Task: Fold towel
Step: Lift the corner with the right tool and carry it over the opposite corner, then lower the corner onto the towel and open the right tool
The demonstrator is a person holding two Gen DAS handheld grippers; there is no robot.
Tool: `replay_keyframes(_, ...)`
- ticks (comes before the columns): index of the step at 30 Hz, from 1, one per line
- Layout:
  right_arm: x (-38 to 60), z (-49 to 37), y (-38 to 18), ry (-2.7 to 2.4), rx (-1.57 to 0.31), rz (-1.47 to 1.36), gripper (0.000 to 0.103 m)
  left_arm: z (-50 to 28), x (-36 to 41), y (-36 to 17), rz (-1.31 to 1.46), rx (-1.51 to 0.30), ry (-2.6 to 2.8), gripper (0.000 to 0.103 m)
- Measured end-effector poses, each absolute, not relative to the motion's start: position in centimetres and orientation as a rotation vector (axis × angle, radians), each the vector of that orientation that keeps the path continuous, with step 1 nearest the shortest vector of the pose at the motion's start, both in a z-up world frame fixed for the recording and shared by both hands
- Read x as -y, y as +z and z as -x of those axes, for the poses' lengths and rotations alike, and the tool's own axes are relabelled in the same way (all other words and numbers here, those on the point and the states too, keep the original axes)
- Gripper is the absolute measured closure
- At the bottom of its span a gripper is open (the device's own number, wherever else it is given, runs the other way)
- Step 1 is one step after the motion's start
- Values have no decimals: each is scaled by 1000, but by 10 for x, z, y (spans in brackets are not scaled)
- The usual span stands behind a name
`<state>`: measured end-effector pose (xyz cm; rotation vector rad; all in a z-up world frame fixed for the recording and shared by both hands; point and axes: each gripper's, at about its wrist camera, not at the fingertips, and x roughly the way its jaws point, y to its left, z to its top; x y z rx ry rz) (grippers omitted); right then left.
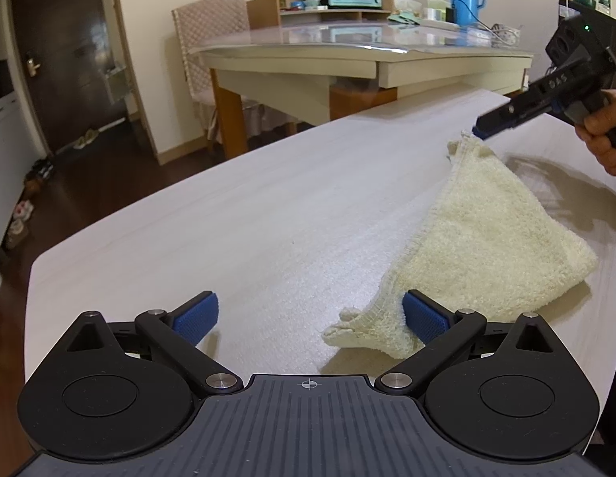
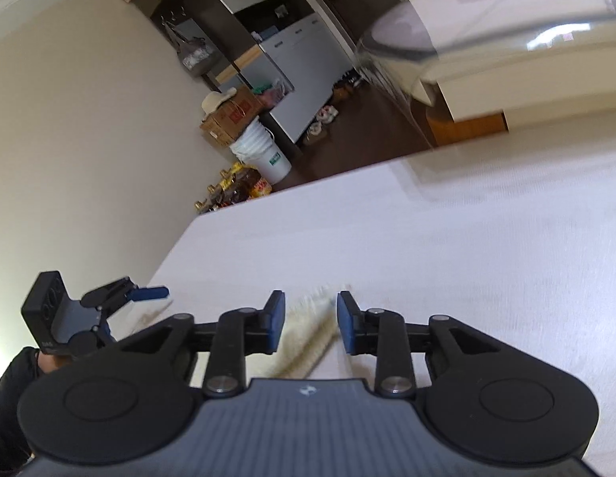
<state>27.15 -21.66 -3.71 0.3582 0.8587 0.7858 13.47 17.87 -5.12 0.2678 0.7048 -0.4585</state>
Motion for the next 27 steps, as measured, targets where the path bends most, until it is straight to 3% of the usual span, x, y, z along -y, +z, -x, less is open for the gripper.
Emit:
replay_keyframes(2,212,-273,-40,785,-862,-329,86,-134,-178,-51,-275,-701,-456,1)
replay_keyframes(10,207,-272,-44,748,-857,-269,86,-145,-177,-49,-322,-685,-423,1)
replay_keyframes(15,213,-267,-44,743,-853,-279,79,-154,-179,-47,-310,-704,-419,1)
replay_keyframes(22,214,-245,-17,752,-762,-226,78,-142,-184,-35,-232,-689,-371,2)
replay_keyframes(27,207,-236,-11,776,-752,-187,69,-138,-187,-32,-236,-690,-303,2)
